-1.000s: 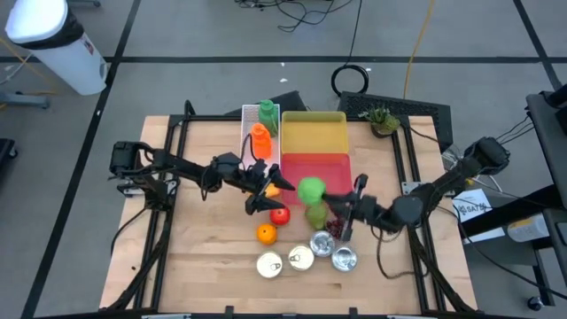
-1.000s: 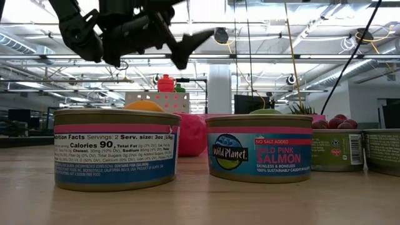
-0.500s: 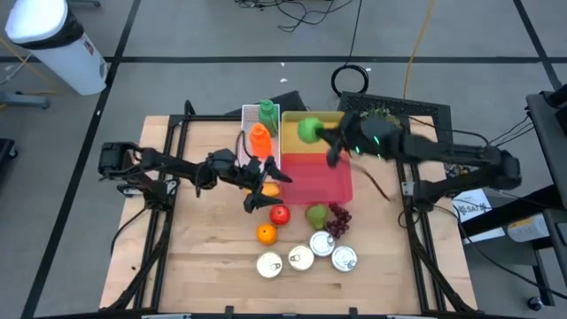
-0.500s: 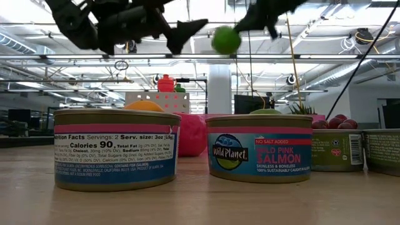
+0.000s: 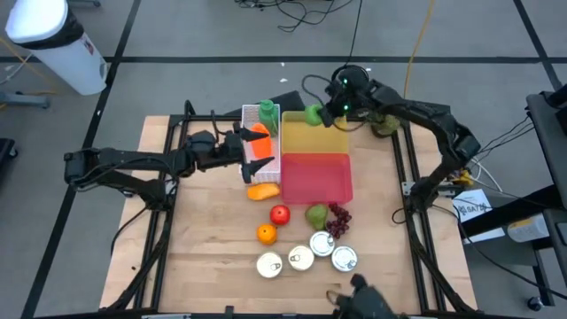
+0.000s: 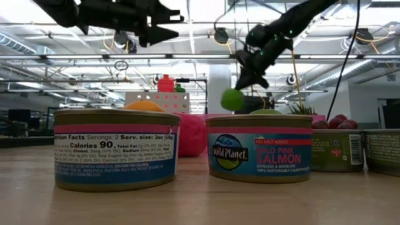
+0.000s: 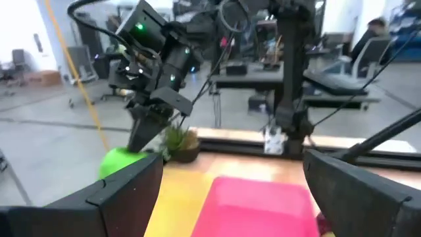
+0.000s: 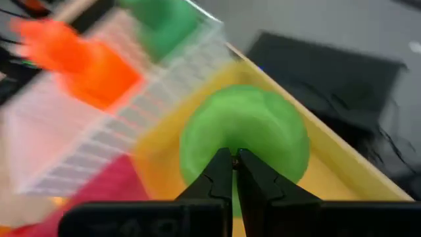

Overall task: Pick & Place Food Item
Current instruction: Put the green apple into the yellow bin

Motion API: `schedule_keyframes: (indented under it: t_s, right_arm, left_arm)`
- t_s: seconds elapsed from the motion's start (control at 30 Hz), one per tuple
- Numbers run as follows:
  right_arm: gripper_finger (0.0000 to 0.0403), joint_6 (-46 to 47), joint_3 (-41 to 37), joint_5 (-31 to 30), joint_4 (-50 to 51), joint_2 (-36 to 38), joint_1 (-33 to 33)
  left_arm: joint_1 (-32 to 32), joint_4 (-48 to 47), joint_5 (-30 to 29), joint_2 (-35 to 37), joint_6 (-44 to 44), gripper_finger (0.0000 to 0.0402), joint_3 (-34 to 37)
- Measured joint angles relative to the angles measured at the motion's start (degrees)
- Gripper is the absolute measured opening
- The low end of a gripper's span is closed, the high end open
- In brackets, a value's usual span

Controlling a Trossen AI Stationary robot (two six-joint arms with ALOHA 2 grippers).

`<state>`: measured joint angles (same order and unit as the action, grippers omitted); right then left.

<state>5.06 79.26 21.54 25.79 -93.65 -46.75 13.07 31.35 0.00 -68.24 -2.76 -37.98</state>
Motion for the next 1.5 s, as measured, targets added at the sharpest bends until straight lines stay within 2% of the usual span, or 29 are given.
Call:
schedule_keyframes:
  t_s: [0.17,0.23,0.4,0.63,0.73,0.8,1.07,1.5]
  right_arm:
    - [0.0001,-2.39,0.02,-1.0,6.38,-0.91,-2.72]
    - [0.0002,-3.33,0.02,-3.23,8.09,-0.91,-2.66]
    - [0.0002,-4.29,0.02,-9.68,9.35,-0.91,-1.76]
    - [0.0003,-3.74,-2.53,-9.83,8.34,-0.94,-1.78]
    - [0.0003,-3.94,-4.59,-12.21,7.86,-0.94,-1.6]
    - [0.0003,-3.98,-6.23,-14.01,6.83,-0.94,-1.54]
    - [0.0003,-3.2,-12.17,-14.23,-0.37,-0.94,-1.54]
    - [0.0014,-3.17,-17.29,-17.21,-10.62,-0.91,-1.56]
  left_arm:
    - [1.61,-2.97,-0.12,0.12,-0.52,0.0376,0.0]
    - [2.13,-3.32,-0.12,0.14,-1.28,0.0376,0.0]
    - [3.08,0.01,-0.13,0.16,-1.54,0.0376,0.02]
    - [2.94,-3.66,-0.14,0.16,-1.54,0.0376,0.02]
    - [2.94,-6.74,-0.13,0.12,-1.51,0.0376,0.02]
    - [2.94,-7.97,-0.13,0.12,-1.41,0.0376,0.02]
    - [2.94,-7.45,-0.12,0.12,0.15,0.0376,0.02]
    - [2.94,-7.5,-0.12,0.12,2.86,0.0376,0.02]
